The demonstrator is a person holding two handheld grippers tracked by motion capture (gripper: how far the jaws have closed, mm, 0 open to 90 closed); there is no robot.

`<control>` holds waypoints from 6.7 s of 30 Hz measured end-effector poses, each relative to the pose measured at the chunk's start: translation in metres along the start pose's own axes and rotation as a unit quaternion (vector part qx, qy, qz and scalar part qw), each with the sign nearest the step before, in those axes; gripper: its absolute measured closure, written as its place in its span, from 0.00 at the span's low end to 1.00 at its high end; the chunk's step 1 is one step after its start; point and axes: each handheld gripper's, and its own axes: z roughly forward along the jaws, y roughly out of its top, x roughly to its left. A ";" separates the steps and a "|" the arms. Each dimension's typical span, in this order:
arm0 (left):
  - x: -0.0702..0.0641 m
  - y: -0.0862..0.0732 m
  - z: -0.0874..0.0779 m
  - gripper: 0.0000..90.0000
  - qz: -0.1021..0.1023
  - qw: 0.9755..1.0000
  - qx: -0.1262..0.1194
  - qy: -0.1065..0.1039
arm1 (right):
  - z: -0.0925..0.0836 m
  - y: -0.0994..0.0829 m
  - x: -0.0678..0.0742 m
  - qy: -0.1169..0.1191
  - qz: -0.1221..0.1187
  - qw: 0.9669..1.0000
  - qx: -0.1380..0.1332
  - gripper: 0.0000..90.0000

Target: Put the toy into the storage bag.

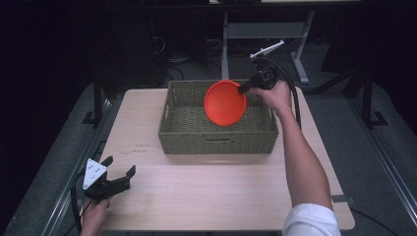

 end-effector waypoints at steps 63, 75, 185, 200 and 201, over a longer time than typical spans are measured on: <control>-0.003 -0.001 0.001 0.14 0.010 1.000 0.010 -0.002 | 0.076 -0.019 -0.028 -0.018 0.053 0.994 0.091 0.91; -0.003 -0.001 0.001 0.14 0.010 1.000 0.012 -0.002 | 0.077 -0.019 -0.031 -0.021 0.062 0.993 0.098 0.83; -0.008 0.000 0.003 0.14 0.019 1.000 0.022 -0.007 | -0.027 -0.081 0.013 0.069 0.012 0.998 0.003 0.32; -0.009 0.000 0.003 0.14 0.021 0.999 0.023 -0.006 | -0.040 -0.111 0.019 0.076 -0.001 0.997 -0.010 0.32; -0.009 0.000 0.003 0.14 0.022 0.999 0.023 -0.006 | -0.041 -0.112 0.020 0.076 -0.003 0.997 -0.011 0.32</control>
